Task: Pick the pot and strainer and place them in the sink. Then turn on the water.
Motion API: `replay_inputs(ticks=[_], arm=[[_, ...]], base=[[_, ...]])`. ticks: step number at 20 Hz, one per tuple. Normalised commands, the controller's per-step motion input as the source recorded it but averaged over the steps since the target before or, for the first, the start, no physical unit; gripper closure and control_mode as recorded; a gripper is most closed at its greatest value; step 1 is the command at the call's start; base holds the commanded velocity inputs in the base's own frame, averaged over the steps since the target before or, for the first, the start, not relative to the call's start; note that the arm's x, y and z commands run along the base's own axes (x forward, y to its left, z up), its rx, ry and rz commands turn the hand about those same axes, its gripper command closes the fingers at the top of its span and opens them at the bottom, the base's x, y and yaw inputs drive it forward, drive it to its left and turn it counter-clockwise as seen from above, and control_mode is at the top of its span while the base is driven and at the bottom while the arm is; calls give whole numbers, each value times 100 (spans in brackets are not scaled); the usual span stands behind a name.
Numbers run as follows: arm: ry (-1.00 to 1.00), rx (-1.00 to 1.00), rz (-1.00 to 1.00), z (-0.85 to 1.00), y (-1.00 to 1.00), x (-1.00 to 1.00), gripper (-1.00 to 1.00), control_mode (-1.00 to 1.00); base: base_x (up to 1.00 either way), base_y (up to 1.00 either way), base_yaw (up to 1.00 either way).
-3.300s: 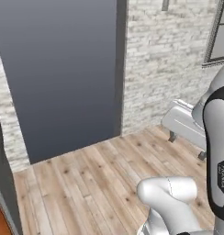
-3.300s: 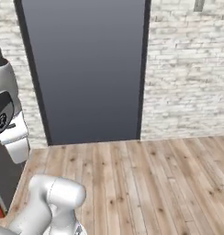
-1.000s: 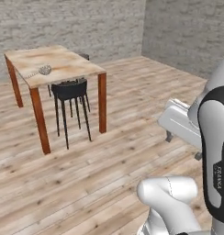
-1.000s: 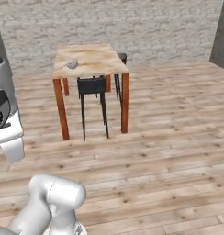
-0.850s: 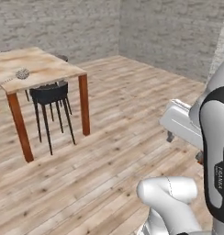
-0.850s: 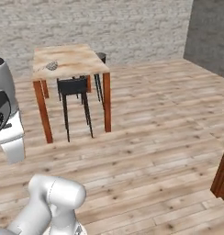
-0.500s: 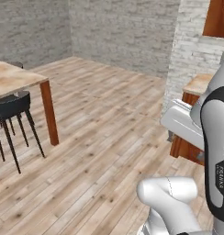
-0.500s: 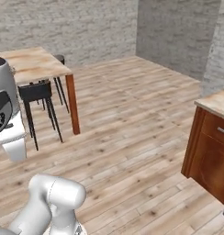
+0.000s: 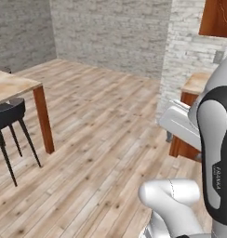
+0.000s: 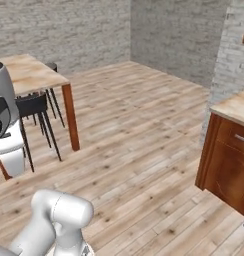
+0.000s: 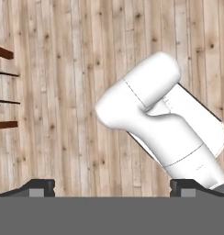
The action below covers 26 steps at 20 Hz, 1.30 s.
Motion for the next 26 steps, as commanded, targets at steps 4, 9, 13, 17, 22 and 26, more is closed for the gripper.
replay_inputs(ticks=[4, 9, 13, 17, 22, 26], arm=[[0, 0, 0, 0, 0, 0, -100, 100], [0, 0, 0, 0, 0, 0, -100, 100], [0, 0, 0, 0, 0, 0, -100, 100], [0, 0, 0, 0, 0, 0, -100, 100], [0, 0, 0, 0, 0, 0, -100, 100], [0, 0, 0, 0, 0, 0, -100, 100]], base=[[0, 71, -1], [2, 80, -22], [20, 82, -53], [13, 84, -54], [1, 89, -50], [-14, 78, -37]])
